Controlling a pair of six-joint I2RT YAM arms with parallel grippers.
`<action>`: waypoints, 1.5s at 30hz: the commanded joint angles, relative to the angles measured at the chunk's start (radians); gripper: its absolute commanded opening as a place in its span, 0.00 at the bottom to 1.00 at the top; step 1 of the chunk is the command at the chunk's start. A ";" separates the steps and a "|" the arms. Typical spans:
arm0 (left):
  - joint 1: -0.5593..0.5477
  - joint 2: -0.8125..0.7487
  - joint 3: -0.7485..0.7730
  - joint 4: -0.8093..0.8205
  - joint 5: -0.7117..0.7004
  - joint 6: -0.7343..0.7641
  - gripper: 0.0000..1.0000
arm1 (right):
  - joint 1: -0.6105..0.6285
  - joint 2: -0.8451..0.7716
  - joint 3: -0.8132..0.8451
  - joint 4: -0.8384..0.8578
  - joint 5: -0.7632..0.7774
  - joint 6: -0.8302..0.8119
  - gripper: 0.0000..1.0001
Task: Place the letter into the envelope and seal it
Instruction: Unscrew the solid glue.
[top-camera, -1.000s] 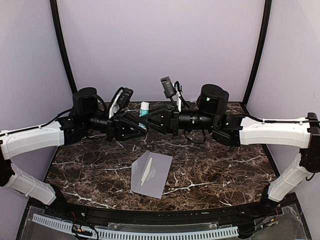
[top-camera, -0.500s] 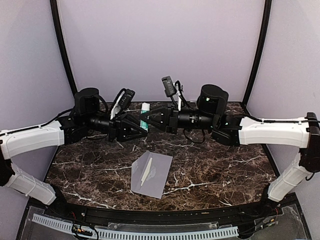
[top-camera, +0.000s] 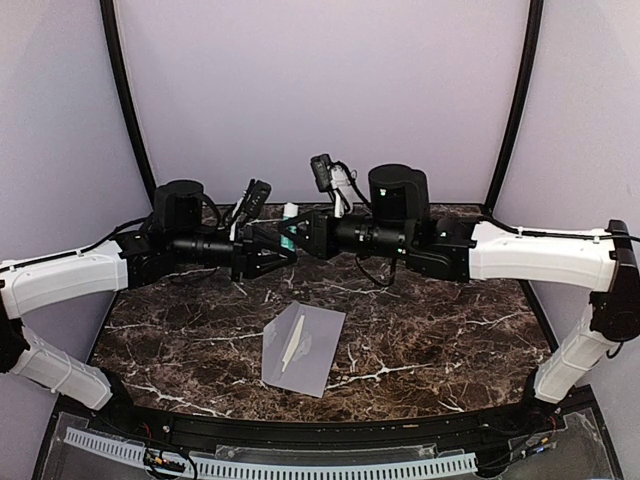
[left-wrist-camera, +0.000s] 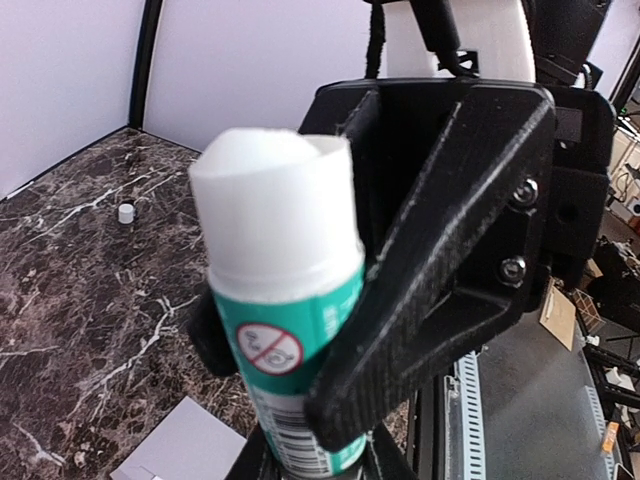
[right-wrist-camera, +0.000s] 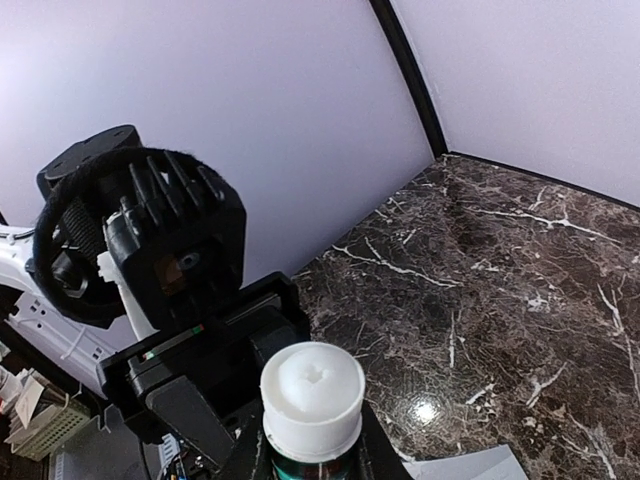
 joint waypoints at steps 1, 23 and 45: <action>-0.001 -0.028 0.013 -0.018 -0.121 0.052 0.00 | 0.041 0.041 0.080 -0.109 0.158 0.049 0.08; 0.005 0.011 0.013 0.029 0.054 0.020 0.00 | 0.083 -0.036 0.047 -0.071 0.177 -0.019 0.61; 0.013 0.010 0.006 0.211 0.446 -0.134 0.00 | -0.105 -0.114 -0.158 0.442 -0.659 0.106 0.74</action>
